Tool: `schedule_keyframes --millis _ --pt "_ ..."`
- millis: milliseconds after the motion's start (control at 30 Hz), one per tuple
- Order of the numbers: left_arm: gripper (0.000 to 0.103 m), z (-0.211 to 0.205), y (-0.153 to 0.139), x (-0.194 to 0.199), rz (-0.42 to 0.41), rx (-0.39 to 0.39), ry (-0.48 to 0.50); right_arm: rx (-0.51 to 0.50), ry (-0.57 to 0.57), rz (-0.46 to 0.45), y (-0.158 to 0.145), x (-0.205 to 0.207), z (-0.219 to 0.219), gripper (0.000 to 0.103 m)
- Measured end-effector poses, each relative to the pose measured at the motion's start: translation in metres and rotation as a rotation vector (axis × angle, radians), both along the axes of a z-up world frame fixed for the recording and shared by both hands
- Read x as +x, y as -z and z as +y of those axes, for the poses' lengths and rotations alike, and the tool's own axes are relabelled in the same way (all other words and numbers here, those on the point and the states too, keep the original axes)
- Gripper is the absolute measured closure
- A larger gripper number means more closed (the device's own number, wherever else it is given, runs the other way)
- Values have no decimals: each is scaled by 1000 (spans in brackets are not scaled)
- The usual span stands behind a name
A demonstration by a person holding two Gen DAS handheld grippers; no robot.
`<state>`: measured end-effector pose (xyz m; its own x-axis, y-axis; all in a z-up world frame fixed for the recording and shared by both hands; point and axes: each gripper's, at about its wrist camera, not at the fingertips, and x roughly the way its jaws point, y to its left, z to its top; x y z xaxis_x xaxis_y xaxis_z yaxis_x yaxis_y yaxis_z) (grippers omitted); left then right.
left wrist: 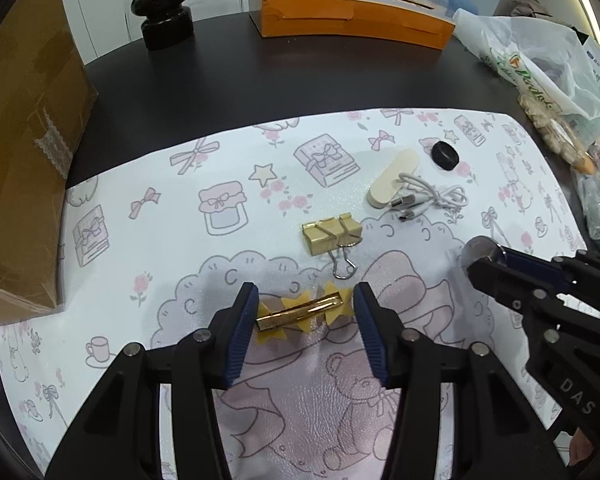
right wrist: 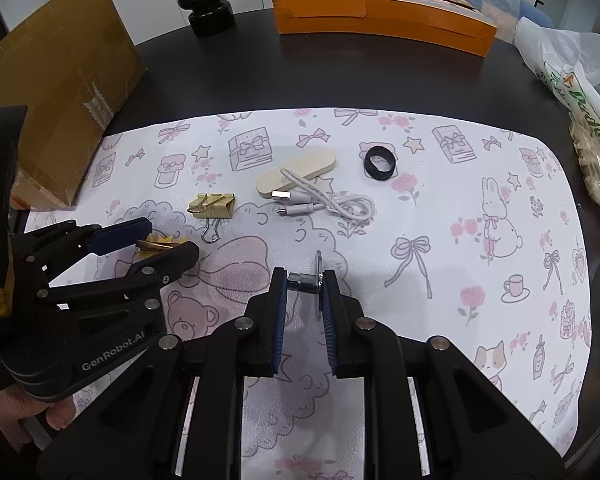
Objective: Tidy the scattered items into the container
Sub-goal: 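Lift and carry the mirror and star clip with both tools over the box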
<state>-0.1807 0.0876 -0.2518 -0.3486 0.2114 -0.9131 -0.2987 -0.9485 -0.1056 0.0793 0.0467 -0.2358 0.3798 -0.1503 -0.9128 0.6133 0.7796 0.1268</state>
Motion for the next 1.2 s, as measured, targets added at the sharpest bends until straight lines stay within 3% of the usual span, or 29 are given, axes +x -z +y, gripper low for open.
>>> schedule_keyframes --millis 467,1200 --pt "55 -21 -43 12 51 45 -32 -48 -26 -32 -35 1 16 86" --pt "55 -88 -161 19 239 114 -139 -168 -113 -126 -145 55 57 86"
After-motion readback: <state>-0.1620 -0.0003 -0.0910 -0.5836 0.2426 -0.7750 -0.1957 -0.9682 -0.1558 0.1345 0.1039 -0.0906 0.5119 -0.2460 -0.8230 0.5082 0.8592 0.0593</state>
